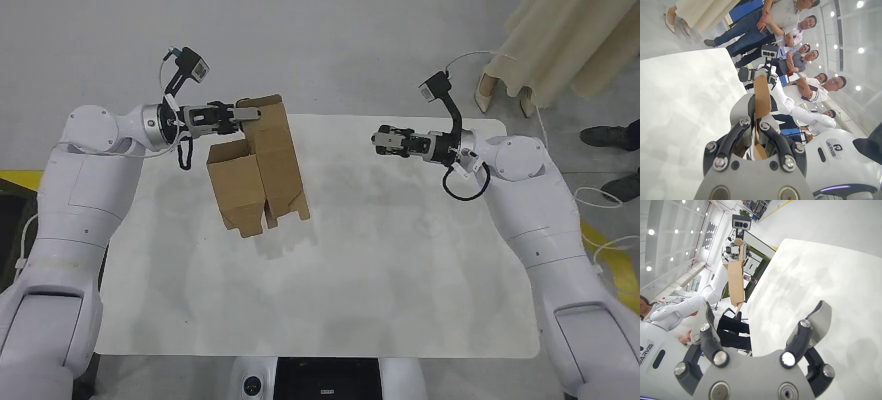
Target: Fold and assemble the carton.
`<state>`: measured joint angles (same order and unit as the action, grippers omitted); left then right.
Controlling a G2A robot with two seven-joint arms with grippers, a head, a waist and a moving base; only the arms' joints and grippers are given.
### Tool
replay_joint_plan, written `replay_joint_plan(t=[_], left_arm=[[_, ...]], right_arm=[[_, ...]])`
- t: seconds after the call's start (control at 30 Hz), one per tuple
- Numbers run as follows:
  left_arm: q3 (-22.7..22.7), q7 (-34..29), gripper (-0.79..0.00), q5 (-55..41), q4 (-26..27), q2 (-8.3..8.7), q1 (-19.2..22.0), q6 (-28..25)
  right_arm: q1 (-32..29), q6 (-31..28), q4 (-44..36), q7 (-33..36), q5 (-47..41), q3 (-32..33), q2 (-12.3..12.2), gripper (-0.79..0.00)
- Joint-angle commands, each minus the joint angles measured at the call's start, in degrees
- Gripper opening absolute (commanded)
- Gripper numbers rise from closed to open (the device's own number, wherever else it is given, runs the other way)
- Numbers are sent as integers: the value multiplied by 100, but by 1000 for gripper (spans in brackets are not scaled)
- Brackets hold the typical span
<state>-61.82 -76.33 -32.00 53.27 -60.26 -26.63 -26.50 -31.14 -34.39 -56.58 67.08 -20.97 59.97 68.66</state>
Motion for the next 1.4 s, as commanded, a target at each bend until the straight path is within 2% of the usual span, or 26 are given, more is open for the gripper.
replay_joint_plan(t=[0.0,0.23,0.63,0.7,0.73,0.77,0.8,0.87,0.93,1.0,1.03,1.07,1.37], left_arm=[[141,17,-785,-56,3,-62,45,-14],[571,274,-785,-218,-32,-292,204,-95],[1028,410,-785,-419,-243,-608,429,-212],[1064,393,-785,-435,-263,-639,435,-227],[1075,388,-785,-438,-273,-652,439,-232],[1082,383,-785,-441,-283,-663,441,-241],[1088,371,-785,-444,-293,-673,440,-245],[1090,350,-785,-448,-307,-689,445,-245],[1084,340,-785,-446,-321,-701,450,-248],[1073,335,-785,-449,-326,-712,454,-242],[1063,342,-785,-457,-330,-717,454,-236],[1059,339,-785,-453,-333,-721,453,-225],[987,268,-785,-457,-254,-745,419,-185]], right_arm=[[46,-26,34,52,-150,-116,48,0],[173,-14,-6,268,-512,-508,195,0],[157,86,-329,368,-806,-927,267,0],[162,93,-336,374,-852,-962,269,-105],[164,94,-338,376,-869,-976,269,-185],[166,94,-340,376,-880,-987,266,-332],[165,95,-344,377,-890,-998,263,-413],[165,111,-351,392,-902,-1019,253,-462],[166,124,-367,406,-924,-1037,242,-579],[170,131,-377,412,-932,-1054,230,-637],[170,136,-376,418,-946,-1063,226,-745],[172,138,-378,420,-958,-1072,221,-785],[191,153,-381,435,-1044,-1167,186,-785]])
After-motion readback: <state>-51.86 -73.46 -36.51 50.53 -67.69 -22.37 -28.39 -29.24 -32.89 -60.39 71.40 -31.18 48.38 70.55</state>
